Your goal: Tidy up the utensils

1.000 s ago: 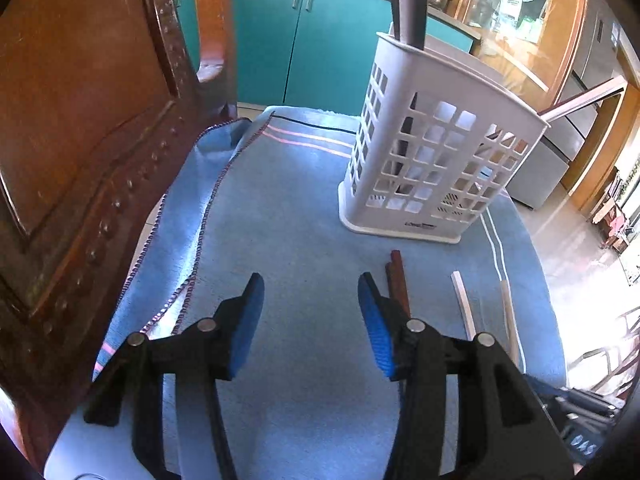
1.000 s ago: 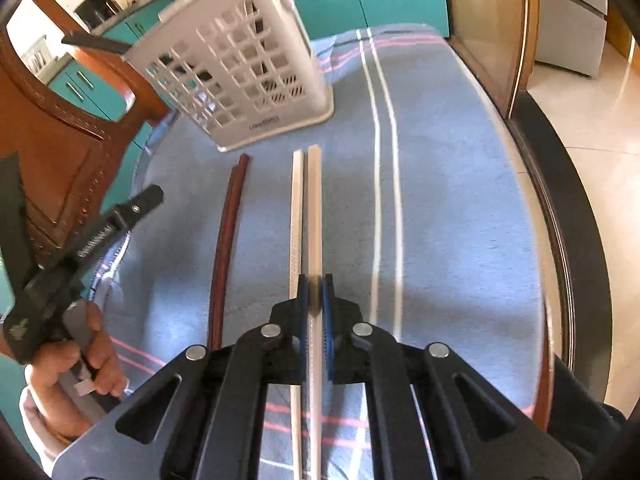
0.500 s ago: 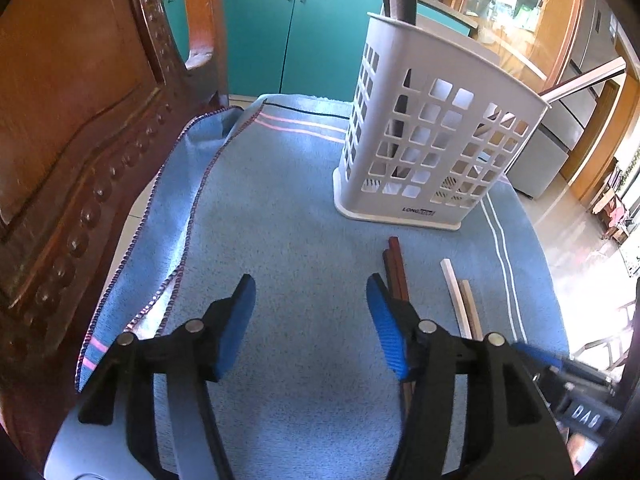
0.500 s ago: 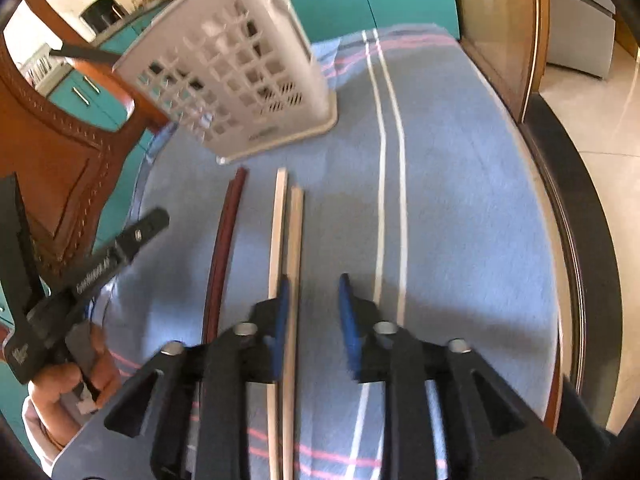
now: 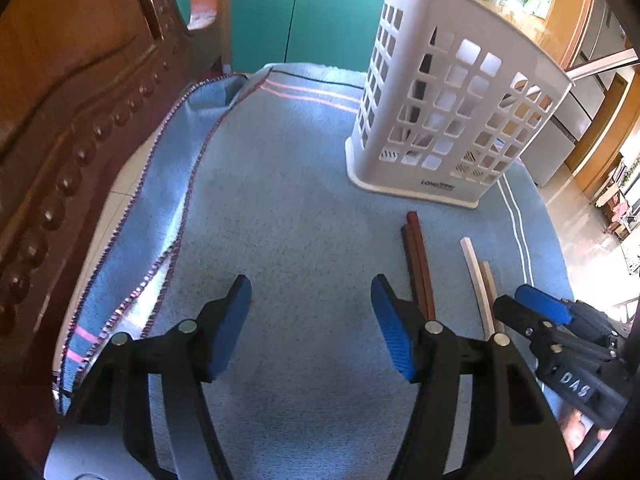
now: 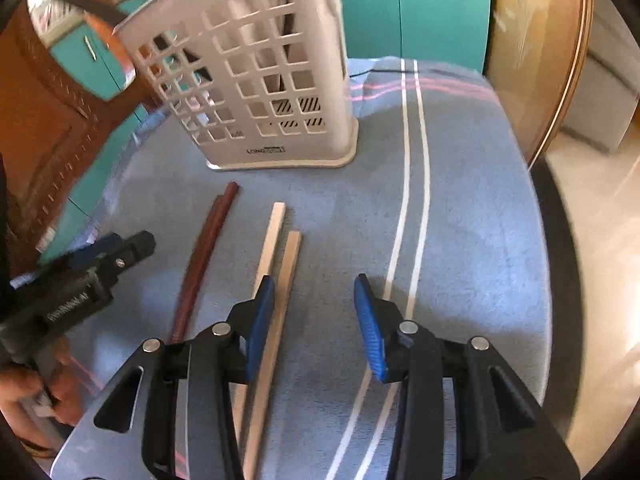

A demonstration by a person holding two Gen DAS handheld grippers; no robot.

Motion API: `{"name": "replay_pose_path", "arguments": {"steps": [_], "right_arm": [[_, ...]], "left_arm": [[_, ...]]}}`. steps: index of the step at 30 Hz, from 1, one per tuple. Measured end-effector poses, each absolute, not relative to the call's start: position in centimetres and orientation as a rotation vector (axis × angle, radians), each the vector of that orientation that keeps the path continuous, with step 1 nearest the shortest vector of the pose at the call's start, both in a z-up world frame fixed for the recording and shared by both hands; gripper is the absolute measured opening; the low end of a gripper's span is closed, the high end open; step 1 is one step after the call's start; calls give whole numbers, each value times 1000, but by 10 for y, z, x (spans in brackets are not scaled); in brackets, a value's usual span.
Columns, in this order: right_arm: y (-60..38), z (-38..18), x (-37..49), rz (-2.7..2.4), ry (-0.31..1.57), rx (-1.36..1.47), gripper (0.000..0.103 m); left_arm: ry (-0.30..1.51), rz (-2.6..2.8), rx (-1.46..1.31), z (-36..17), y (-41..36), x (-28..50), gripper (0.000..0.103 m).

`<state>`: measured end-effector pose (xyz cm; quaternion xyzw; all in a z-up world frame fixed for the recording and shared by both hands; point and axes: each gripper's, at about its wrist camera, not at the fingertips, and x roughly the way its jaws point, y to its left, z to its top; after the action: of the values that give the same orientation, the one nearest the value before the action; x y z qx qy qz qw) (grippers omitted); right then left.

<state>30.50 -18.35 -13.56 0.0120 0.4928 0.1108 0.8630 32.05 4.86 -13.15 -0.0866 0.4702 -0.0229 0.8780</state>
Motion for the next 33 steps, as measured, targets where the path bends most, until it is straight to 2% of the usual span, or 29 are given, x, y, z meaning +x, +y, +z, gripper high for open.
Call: {"name": "replay_pose_path", "arguments": {"steps": [6,14,15,17,19,20,22,28,30,33], "right_arm": [[-183,-135,305,235,1033,20,41],[-192,-135,303,160,1009,-29,41],[-192,-135,303,163,1012,-21,41],[-196,-135,304,168,1018,-6,41],[-197,-136,305,172,1025,8,41],[-196,-136,305,172,1026,10,41],[-196,-136,303,171,1023,5,41],[-192,-136,301,158,1010,-32,41],[-191,-137,300,153,1005,-38,41],[-187,-137,301,145,999,-43,41]], "left_arm": [[989,-134,-196,-134,38,322,65],[980,-194,-30,-140,3,319,65],[971,-198,-13,-140,0,318,61],[969,-228,-26,-138,-2,317,39],[968,-255,-32,-137,-4,315,25],[966,-263,-30,-137,-4,315,19],[962,-277,-20,-137,-8,314,14],[972,-277,-47,-136,-6,311,14],[984,-280,-30,-139,-6,311,21],[969,-268,39,-140,-13,309,21]]}}
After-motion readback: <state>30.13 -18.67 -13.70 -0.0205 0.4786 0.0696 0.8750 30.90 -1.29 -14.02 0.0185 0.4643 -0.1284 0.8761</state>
